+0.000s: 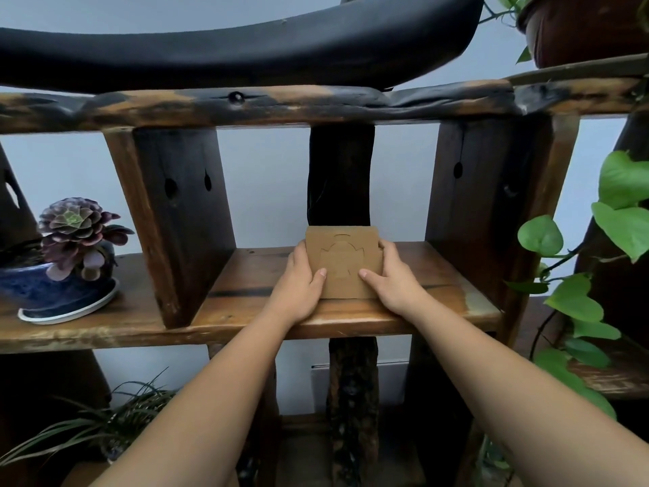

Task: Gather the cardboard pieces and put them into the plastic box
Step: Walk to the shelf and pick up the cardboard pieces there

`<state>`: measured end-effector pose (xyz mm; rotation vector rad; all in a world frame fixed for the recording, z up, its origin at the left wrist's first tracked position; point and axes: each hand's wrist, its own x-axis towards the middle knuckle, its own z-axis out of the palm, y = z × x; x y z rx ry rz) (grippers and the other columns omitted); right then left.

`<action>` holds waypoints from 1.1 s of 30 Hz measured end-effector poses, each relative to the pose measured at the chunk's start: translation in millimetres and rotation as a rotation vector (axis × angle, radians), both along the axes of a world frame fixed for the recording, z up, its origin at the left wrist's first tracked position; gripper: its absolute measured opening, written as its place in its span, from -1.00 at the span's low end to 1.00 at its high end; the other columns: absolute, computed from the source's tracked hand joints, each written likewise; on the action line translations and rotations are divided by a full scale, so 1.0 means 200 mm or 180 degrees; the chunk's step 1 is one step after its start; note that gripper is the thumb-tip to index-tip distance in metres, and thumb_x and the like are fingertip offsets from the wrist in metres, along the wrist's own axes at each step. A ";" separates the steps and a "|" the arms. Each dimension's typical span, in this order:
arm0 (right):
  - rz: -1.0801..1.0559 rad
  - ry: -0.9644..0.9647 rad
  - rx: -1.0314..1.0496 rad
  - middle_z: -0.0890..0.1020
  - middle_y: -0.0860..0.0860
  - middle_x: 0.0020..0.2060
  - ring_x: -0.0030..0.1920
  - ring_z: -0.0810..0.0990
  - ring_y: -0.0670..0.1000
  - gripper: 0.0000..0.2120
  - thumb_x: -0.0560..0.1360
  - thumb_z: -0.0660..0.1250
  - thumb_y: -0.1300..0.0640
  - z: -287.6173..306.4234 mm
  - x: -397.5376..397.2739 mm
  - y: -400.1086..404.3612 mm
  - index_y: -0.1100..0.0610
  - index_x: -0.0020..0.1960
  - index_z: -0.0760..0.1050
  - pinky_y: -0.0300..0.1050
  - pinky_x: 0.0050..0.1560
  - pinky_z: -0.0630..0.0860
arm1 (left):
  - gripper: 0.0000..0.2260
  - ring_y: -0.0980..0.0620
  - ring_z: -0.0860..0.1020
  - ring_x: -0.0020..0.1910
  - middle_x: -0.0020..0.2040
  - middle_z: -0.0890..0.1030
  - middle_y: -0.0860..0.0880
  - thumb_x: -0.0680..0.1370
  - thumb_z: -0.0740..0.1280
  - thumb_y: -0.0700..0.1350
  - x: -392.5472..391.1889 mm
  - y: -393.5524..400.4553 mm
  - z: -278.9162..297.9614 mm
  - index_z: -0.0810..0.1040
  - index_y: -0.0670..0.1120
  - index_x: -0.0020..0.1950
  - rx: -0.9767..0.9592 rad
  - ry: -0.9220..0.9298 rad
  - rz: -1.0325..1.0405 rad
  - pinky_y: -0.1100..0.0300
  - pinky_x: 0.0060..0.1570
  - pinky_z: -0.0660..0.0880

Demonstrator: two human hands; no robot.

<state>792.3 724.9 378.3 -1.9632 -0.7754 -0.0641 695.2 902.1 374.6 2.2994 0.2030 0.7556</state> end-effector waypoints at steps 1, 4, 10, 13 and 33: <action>-0.0039 0.0033 0.0007 0.44 0.08 0.34 0.31 0.43 0.08 -0.33 0.52 0.36 0.07 0.00 0.00 0.00 0.07 0.50 0.08 -0.18 0.20 0.29 | -0.41 -0.07 0.33 0.40 0.47 0.27 -0.09 0.58 0.22 -0.05 0.00 0.00 0.00 -0.02 0.02 0.52 -0.0081 0.0024 -0.0062 0.04 0.36 0.28; -0.0021 0.0076 -0.0101 0.48 0.08 0.30 0.17 0.44 -0.02 -0.31 0.47 0.43 0.06 0.00 0.01 0.00 0.09 0.46 0.13 -0.18 0.15 0.31 | -0.28 -0.05 0.29 0.44 0.52 0.21 -0.08 0.59 0.24 -0.09 -0.01 0.01 0.01 -0.22 0.04 0.54 -0.0370 0.0124 -0.0149 0.06 0.42 0.22; -0.0169 0.0142 -0.0120 0.51 0.09 0.26 0.21 0.49 0.10 -0.31 0.43 0.47 0.02 0.03 -0.02 -0.01 0.04 0.43 0.20 -0.09 0.17 0.40 | -0.42 -0.04 0.46 0.28 0.32 0.48 -0.04 0.50 0.40 -0.05 -0.05 0.04 0.05 0.24 -0.09 0.44 -0.0487 0.0350 0.0091 0.18 0.15 0.36; -0.0180 0.0132 -0.0181 0.51 0.09 0.27 0.22 0.49 0.11 -0.30 0.41 0.48 0.01 0.05 -0.04 -0.02 0.04 0.43 0.21 -0.07 0.20 0.40 | -0.58 0.08 0.46 0.04 0.21 0.55 -0.05 0.48 0.44 -0.05 -0.07 0.04 0.08 0.41 -0.08 0.27 -0.0331 0.0449 0.0139 0.21 0.01 0.35; 0.0431 0.0819 0.0626 0.58 -0.03 0.14 0.14 0.58 -0.02 -0.58 0.47 0.44 0.18 0.11 -0.60 -0.33 0.08 0.28 0.39 0.01 0.13 0.58 | -0.66 0.01 0.59 0.14 0.18 0.60 -0.03 0.51 0.40 -0.15 -0.64 -0.20 0.05 0.40 -0.03 0.25 -0.2101 0.0096 -0.0897 0.03 0.16 0.54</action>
